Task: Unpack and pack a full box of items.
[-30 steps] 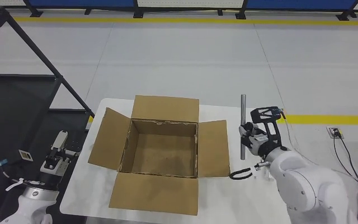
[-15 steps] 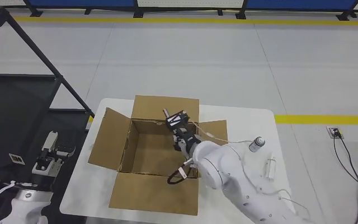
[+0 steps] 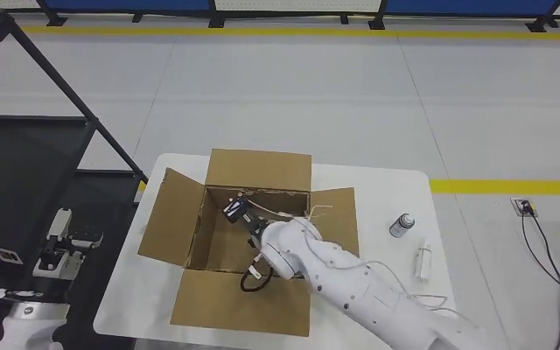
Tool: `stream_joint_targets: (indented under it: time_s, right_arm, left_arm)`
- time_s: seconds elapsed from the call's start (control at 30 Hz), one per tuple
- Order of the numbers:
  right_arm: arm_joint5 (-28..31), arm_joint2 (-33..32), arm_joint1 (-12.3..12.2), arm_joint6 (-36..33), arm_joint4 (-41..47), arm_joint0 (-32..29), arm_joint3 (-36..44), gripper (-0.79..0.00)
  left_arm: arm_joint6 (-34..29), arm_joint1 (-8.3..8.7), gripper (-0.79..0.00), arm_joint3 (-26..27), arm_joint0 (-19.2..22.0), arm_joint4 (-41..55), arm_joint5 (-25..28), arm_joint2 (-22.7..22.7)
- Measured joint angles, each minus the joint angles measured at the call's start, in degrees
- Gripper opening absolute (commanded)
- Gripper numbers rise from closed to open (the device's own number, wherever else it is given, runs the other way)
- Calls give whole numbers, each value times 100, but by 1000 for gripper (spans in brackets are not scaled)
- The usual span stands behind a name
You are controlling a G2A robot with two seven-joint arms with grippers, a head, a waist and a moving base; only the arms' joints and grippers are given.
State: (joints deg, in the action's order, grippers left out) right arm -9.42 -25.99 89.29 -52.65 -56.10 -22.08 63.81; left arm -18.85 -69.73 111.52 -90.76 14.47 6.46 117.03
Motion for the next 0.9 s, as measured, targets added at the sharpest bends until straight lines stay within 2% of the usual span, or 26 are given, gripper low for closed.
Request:
stream_joint_targets:
  time_s: [0.23,0.47,0.57,0.73,0.9]
  right_arm:
    - [170,389,563,17,89,299,-1371,-785]
    - [421,514,1046,160,301,457,-2525,-785]
    - [498,511,1209,231,365,519,-2894,-576]
    - [631,463,1416,327,444,619,-3349,-493]
    - [860,347,1525,322,591,706,-3525,-456]
  left_arm:
    - [31,4,0,-59,-1,29,23,2]
    - [88,5,0,-62,-31,28,8,9]
    - [103,4,0,-60,-50,37,15,10]
    - [125,3,0,-25,-86,25,20,4]
    - [125,3,0,1,-105,5,13,-27]
